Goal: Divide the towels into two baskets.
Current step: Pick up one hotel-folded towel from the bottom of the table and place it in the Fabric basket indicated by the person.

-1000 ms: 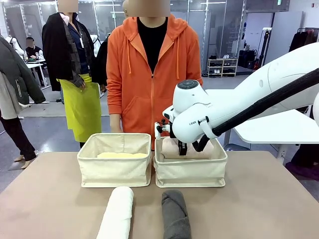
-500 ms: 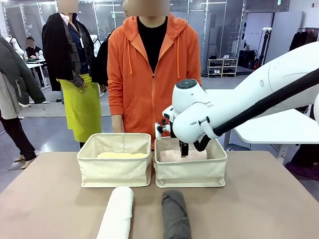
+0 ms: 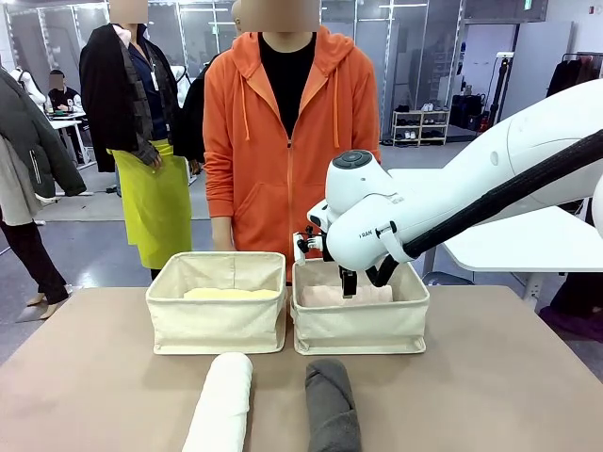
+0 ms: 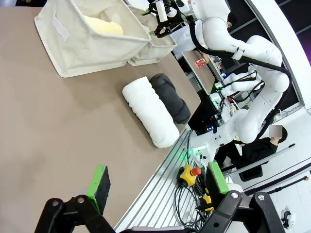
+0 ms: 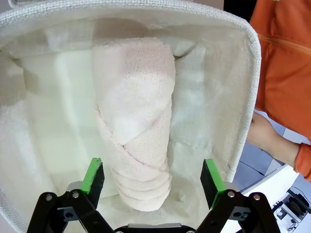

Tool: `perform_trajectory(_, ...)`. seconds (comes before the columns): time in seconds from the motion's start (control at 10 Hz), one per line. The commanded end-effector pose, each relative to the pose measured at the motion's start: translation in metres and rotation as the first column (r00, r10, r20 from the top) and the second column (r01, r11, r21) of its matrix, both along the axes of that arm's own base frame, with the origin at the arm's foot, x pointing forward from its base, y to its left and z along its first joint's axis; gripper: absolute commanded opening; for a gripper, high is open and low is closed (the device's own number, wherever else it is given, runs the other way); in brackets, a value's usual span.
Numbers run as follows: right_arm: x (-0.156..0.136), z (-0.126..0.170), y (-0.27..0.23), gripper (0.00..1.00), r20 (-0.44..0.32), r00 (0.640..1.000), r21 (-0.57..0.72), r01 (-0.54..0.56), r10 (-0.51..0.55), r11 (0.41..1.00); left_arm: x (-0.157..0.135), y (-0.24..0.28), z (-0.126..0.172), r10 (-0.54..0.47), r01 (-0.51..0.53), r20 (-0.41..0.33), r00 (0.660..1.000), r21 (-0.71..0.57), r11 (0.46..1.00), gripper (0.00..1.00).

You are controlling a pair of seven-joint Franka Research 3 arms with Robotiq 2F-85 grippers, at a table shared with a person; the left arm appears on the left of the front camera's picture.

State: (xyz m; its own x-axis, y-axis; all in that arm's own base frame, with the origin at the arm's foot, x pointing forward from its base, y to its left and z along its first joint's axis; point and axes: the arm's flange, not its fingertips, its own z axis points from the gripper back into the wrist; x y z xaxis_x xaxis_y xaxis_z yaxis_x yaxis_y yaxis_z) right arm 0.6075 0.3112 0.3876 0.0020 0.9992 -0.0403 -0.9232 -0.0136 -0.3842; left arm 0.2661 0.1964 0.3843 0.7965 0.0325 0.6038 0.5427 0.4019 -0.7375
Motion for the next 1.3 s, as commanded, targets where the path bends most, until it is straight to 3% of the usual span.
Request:
perform_trajectory(0.0,0.0,0.001,0.001,1.0,-0.001,1.0,0.013,0.002,-0.002,1.0,-0.001,0.002,0.001,0.003,-0.003,0.009,1.0,-0.006,1.0,1.0)
perform_trajectory(0.7,0.0,0.0,0.0,1.0,0.0,1.0,0.0,0.0,0.0,1.0,-0.001,0.002,0.001,0.003,-0.003,0.009,1.0,-0.006,1.0,1.0)
perform_trajectory(0.9,-0.026,0.052,-0.01,1.0,-0.053,0.999,-0.021,0.009,-0.01,1.0,-0.001,0.002,0.001,0.003,-0.003,0.009,1.0,-0.006,1.0,1.0)
perform_trajectory(1.2,-0.052,0.099,-0.049,1.0,-0.073,0.994,0.063,0.084,-0.079,0.994,-0.001,0.002,0.001,0.003,-0.003,0.009,1.0,-0.006,1.0,1.0)
